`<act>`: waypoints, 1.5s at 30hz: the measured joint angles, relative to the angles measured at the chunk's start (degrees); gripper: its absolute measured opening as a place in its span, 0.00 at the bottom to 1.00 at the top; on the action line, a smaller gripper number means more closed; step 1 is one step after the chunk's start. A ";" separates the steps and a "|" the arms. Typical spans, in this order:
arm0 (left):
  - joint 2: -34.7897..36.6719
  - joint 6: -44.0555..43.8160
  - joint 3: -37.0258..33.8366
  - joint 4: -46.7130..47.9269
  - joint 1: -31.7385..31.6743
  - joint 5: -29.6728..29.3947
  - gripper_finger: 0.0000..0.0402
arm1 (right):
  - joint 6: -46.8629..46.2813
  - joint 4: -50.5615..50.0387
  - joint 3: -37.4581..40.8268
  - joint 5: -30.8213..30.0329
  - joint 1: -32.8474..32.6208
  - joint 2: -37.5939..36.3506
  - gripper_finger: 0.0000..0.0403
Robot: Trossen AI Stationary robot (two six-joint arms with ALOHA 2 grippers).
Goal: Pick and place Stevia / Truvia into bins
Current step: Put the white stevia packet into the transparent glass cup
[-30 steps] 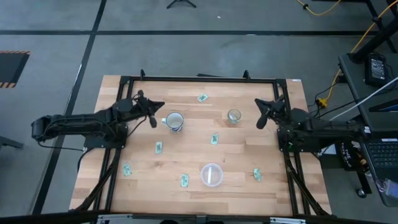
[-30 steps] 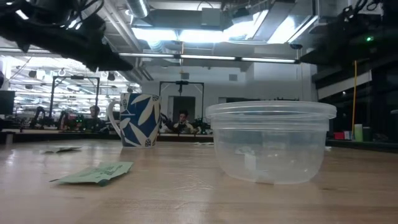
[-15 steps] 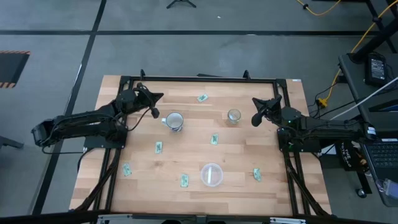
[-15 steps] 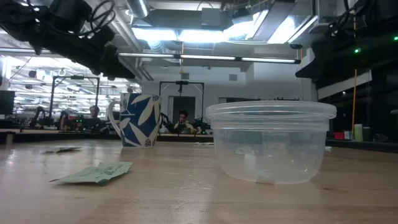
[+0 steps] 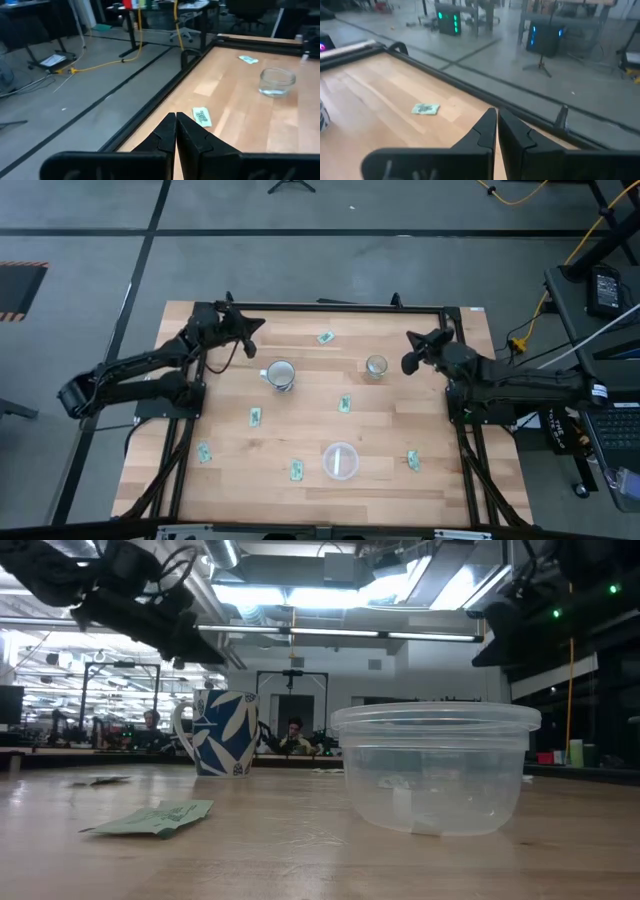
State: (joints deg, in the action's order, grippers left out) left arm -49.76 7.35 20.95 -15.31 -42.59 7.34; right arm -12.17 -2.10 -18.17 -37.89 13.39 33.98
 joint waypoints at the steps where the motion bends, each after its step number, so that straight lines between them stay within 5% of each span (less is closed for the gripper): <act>1: -0.81 0.44 0.50 0.00 -0.11 0.96 0.02 | -1.34 -2.77 -1.93 -0.01 0.00 0.77 0.05; 11: -7.95 6.47 1.18 -0.04 -0.42 1.19 0.02 | -24.49 -38.33 -21.96 1.37 0.00 12.09 0.05; 20: -8.61 6.85 1.20 -1.68 -0.41 1.17 0.02 | -39.57 -54.44 -31.58 6.41 0.00 24.68 0.05; 29: -8.58 5.83 1.22 -3.09 -0.26 1.17 0.02 | -52.47 -60.05 -31.02 4.53 1.01 33.56 0.05; 39: -8.58 5.67 1.22 -3.26 -0.26 1.17 0.02 | -50.73 -59.13 -31.00 4.62 4.46 36.69 0.06; 45: -8.58 5.64 1.22 -3.23 -0.26 1.15 0.02 | -46.06 -58.45 -30.96 6.56 7.03 36.69 0.16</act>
State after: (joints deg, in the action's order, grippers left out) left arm -58.35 12.99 22.17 -18.55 -42.85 8.49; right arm -58.22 -60.56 -49.12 -31.33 20.42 70.67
